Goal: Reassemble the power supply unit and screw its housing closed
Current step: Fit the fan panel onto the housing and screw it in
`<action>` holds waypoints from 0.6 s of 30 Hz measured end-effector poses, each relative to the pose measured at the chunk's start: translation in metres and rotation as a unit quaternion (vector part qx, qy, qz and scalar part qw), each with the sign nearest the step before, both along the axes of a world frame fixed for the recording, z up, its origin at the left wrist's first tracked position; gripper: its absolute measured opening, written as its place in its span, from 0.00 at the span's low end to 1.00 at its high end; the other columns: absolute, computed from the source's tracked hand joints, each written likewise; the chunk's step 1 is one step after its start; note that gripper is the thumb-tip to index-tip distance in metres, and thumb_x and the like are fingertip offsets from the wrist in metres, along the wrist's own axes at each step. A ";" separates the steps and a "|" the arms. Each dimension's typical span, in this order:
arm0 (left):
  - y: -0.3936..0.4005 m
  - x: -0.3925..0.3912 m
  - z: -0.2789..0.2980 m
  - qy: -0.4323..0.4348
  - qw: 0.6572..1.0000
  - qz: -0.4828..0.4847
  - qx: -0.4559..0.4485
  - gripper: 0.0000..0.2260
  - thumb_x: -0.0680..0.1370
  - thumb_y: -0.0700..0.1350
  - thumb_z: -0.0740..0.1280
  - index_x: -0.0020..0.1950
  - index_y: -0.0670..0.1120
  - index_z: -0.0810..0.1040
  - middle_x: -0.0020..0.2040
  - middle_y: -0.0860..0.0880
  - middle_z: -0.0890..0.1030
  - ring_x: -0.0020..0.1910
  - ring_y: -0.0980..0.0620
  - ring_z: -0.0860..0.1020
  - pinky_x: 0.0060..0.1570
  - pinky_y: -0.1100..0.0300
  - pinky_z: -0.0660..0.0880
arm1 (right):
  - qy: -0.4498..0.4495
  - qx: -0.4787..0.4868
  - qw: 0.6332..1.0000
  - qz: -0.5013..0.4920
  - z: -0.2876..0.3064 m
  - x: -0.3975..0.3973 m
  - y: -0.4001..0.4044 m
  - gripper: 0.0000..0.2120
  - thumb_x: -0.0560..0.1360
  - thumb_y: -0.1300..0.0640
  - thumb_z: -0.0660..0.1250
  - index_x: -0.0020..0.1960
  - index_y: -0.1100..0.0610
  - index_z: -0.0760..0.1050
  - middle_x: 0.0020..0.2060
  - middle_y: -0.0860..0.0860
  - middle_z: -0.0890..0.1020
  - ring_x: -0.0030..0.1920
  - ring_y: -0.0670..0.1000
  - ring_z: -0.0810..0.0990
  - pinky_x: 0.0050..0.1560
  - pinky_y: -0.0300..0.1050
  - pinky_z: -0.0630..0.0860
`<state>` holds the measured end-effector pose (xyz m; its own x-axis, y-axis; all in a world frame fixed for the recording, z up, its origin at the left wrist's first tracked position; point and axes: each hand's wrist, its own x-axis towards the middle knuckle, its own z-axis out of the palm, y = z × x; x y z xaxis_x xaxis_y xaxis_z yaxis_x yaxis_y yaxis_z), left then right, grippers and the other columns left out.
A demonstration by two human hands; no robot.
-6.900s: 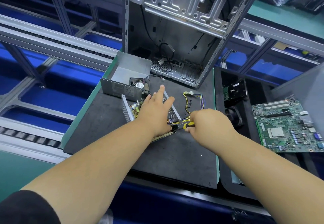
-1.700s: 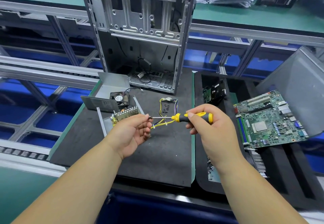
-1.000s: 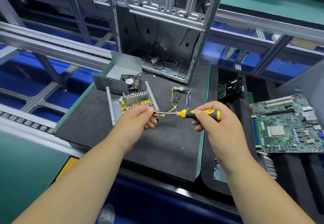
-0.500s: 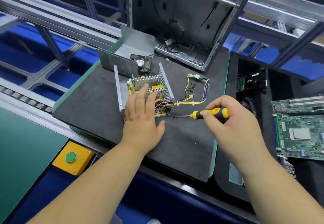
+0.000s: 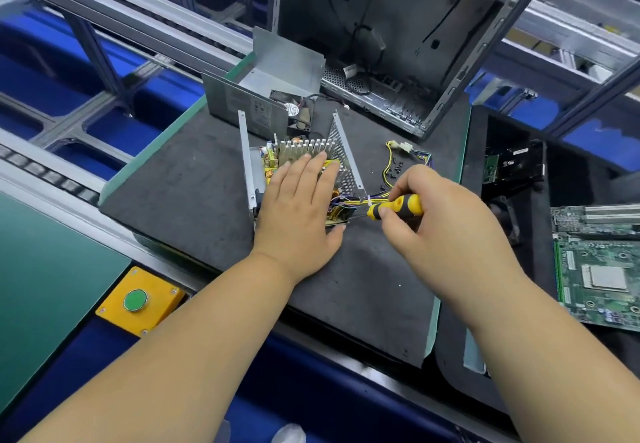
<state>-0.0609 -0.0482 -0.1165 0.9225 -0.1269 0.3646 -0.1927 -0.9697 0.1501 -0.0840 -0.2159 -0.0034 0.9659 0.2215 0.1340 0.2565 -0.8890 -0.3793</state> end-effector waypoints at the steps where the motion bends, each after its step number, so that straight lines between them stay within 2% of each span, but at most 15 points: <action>1: 0.000 0.000 0.000 -0.004 1.000 0.000 -0.002 0.38 0.70 0.59 0.69 0.75 0.44 0.66 0.75 0.45 0.67 0.74 0.44 0.65 0.74 0.48 0.55 | -0.001 -0.008 1.000 0.003 -0.001 0.001 0.001 0.07 0.74 0.50 0.69 0.46 0.48 0.70 0.36 0.44 0.77 0.38 0.47 0.74 0.33 0.42 0.70; 8: 0.001 -0.001 0.000 -0.016 1.000 0.001 -0.013 0.37 0.69 0.58 0.69 0.75 0.44 0.67 0.74 0.45 0.69 0.73 0.43 0.66 0.74 0.48 0.54 | -0.010 -0.037 0.999 0.014 -0.002 0.006 0.006 0.08 0.74 0.49 0.69 0.47 0.48 0.70 0.36 0.45 0.76 0.38 0.51 0.73 0.33 0.44 0.67; 18: 0.001 -0.001 0.002 -0.011 1.000 0.003 -0.018 0.37 0.69 0.57 0.69 0.75 0.44 0.67 0.74 0.45 0.69 0.73 0.44 0.66 0.75 0.48 0.54 | -0.009 -0.037 0.999 0.014 -0.001 0.010 0.009 0.07 0.74 0.50 0.69 0.46 0.48 0.71 0.36 0.45 0.77 0.38 0.51 0.75 0.33 0.44 0.69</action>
<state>-0.0622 -0.0474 -0.1149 0.9148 -0.1074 0.3894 -0.1899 -0.9652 0.1798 -0.0742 -0.2071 -0.0041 0.9568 0.2581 0.1340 0.2877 -0.9069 -0.3078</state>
